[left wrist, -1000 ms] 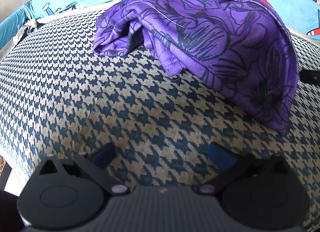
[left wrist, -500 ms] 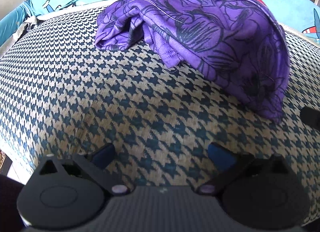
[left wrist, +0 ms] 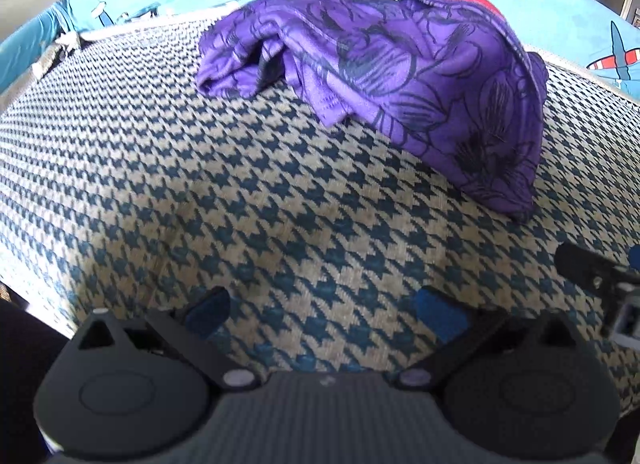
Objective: Fold clothes
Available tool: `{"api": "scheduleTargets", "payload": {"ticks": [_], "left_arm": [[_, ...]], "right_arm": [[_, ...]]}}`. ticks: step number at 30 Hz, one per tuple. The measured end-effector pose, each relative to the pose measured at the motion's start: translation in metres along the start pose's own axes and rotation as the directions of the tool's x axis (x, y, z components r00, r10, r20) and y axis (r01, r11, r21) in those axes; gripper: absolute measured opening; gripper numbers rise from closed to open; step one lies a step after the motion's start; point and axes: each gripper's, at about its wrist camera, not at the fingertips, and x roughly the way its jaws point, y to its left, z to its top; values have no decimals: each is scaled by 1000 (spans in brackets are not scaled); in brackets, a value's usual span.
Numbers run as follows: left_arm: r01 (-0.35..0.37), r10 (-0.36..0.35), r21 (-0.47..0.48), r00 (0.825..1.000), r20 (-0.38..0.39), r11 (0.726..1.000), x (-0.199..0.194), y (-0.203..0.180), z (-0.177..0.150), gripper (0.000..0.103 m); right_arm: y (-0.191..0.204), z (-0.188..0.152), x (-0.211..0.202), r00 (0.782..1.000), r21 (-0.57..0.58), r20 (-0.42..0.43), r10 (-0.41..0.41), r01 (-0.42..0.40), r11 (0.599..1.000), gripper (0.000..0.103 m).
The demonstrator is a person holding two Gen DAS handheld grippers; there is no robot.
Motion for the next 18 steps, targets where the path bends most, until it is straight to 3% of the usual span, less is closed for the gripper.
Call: {"api": "scheduleTargets", "payload": {"ticks": [18], "left_arm": [[-80, 79, -1, 990, 116, 997, -52, -12, 7, 103]], "right_arm": [[-3, 5, -11, 1000, -23, 7, -19, 19, 1000, 103]]}}
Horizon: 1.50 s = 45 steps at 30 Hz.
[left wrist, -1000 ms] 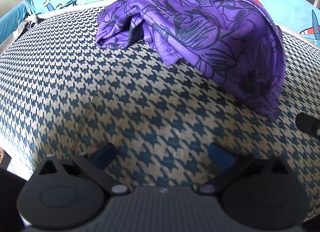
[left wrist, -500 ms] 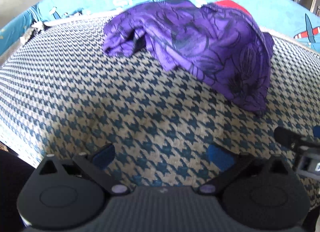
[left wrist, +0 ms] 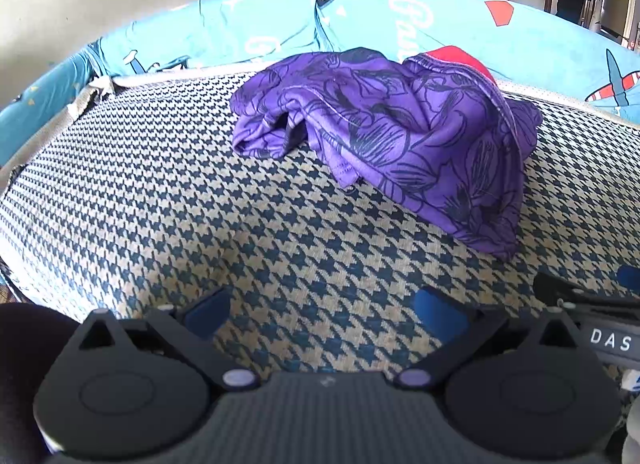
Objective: Fold clothes
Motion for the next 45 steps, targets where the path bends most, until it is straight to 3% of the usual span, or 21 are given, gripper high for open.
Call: {"api": "scheduleTargets", "payload": {"ticks": [22, 45], "left_arm": [[19, -19, 38, 1000, -6, 999, 0, -14, -6, 103], [38, -37, 59, 999, -8, 998, 1, -19, -7, 103]], "right_arm": [[-22, -3, 3, 999, 63, -35, -9, 11, 998, 103], [-21, -5, 6, 999, 52, -52, -12, 15, 999, 103]]}}
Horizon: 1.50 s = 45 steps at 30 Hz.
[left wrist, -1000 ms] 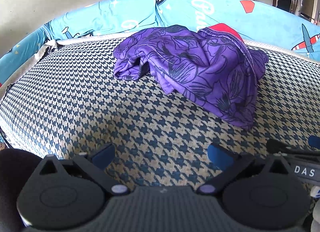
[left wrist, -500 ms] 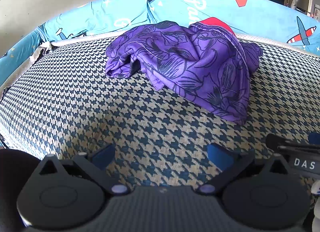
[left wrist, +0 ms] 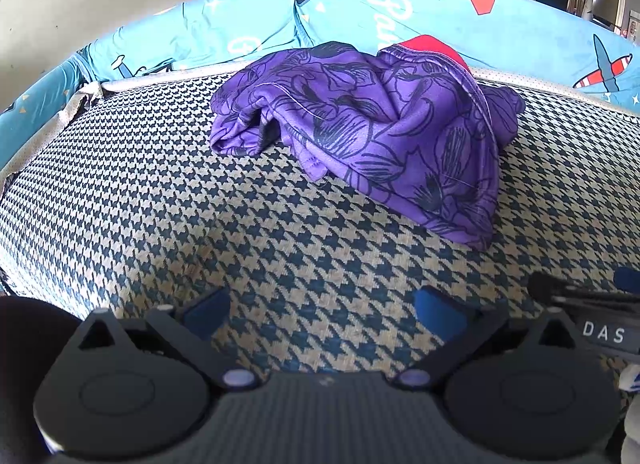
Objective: Fold clothes
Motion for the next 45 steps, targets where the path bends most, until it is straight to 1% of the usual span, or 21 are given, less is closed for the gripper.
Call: {"api": "scheduleTargets", "payload": {"ticks": [22, 45], "left_arm": [[14, -14, 6, 1000, 2, 1000, -1, 4, -2, 103], [37, -37, 9, 999, -9, 999, 11, 4, -3, 103]], "right_arm": [[2, -1, 1, 1000, -11, -8, -2, 2, 1000, 103], [8, -1, 7, 1000, -33, -24, -12, 12, 999, 103]]}}
